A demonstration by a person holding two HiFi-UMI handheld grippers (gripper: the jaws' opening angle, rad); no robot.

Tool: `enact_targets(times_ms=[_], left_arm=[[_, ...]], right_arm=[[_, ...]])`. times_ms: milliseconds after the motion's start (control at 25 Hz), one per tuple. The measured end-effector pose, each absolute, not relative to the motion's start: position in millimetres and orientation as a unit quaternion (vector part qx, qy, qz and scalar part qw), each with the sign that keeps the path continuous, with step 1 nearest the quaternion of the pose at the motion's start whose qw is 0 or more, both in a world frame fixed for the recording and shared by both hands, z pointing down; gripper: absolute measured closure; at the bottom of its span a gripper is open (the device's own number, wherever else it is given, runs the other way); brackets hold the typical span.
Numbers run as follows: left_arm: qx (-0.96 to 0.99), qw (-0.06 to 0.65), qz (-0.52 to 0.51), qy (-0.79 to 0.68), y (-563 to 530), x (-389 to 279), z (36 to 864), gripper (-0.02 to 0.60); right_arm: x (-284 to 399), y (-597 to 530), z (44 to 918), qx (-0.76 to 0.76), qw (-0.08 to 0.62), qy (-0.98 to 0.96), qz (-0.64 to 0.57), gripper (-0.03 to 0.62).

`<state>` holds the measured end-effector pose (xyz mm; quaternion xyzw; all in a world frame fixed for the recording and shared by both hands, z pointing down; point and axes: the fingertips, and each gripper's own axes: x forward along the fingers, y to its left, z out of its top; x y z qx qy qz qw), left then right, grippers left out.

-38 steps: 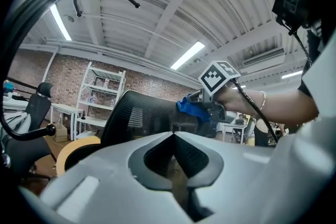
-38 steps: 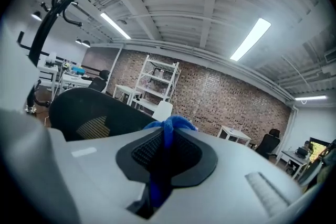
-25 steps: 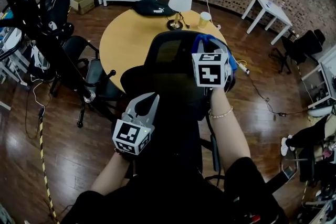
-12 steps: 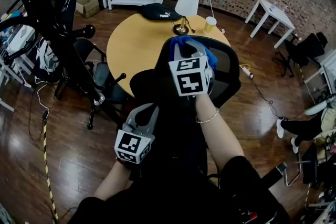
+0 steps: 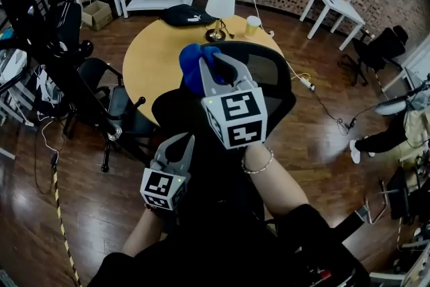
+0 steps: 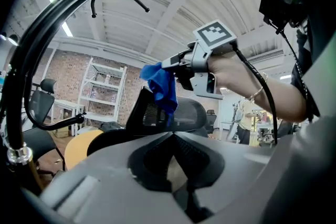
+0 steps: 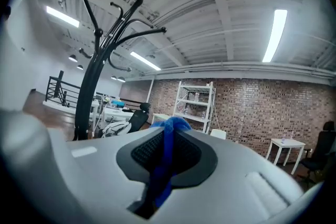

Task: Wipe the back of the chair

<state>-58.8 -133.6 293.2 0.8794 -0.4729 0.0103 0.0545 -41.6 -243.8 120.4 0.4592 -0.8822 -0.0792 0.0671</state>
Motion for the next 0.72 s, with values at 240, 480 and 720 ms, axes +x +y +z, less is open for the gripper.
enact_targets(times_ms=[240, 480, 720], left_arm=[[0.899, 0.074, 0.004, -0.431, -119.7, -32.6, 286.3, 0.574], [0.885, 0.113, -0.021, -0.452, -110.1, -43.5, 291.2, 0.574], [0.872, 0.12, -0.012, -0.474, -97.8, -53.7, 298.6, 0.574]], right_arm=[[96.1, -223.2, 92.6, 0.52, 0.002, -0.85, -0.081, 0.56], [213.9, -229.7, 106.3, 0.642, 0.084, -0.753, -0.117, 0.56], [210.4, -260.6, 160.3, 0.649, 0.135, -0.74, -0.112, 0.56]])
